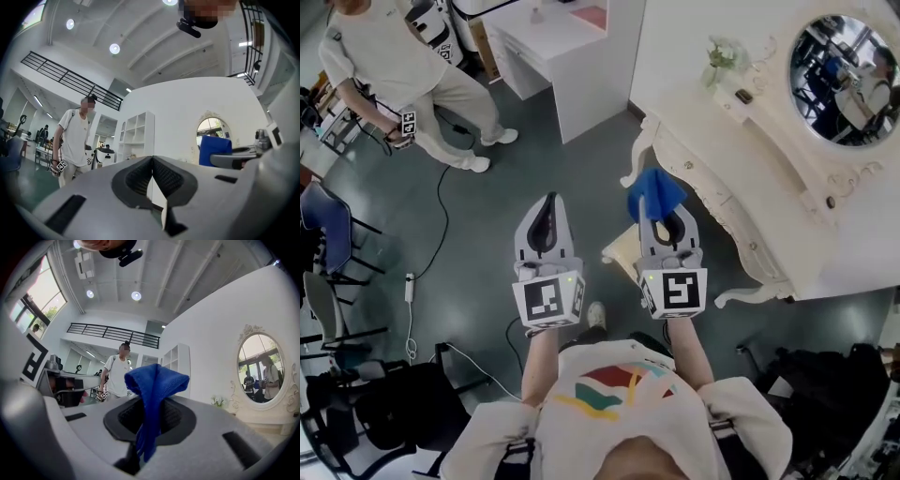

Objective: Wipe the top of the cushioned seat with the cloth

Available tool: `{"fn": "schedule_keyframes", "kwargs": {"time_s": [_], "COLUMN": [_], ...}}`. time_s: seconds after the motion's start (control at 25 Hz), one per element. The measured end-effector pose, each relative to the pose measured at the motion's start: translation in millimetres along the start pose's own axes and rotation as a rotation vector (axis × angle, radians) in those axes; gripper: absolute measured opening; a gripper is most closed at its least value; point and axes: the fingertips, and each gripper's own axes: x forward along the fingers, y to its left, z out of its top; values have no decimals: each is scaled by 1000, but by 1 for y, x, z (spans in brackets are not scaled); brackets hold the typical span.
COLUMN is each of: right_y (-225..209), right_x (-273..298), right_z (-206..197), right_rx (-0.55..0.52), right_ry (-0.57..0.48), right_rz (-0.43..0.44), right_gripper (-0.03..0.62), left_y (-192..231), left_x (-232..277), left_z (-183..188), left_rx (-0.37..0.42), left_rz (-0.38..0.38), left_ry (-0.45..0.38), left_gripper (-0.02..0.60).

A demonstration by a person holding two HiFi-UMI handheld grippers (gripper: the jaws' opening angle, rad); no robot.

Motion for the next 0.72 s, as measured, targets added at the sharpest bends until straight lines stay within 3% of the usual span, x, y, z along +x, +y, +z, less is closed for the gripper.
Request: {"fn": "schedule_keyframes", "kwargs": {"time_s": [0.28, 0.44, 0.72], "right_y": [-15, -24, -37], "right_x": [32, 32, 37], "right_z": [-15, -23, -28], "right_rx": [-24, -6, 19], "right_ry": [31, 49, 40], "right_rz": [-3, 10, 12], "right_gripper": [35, 35, 35], "left_y": [-6, -16, -24], "left_x": [41, 50, 65], "left_z": [-28, -33, -40], "left_rx": [-6, -8, 2], "left_rz": [-46, -36, -43], "left_ry": [25, 67, 36], "left_gripper": [5, 5, 5]}}
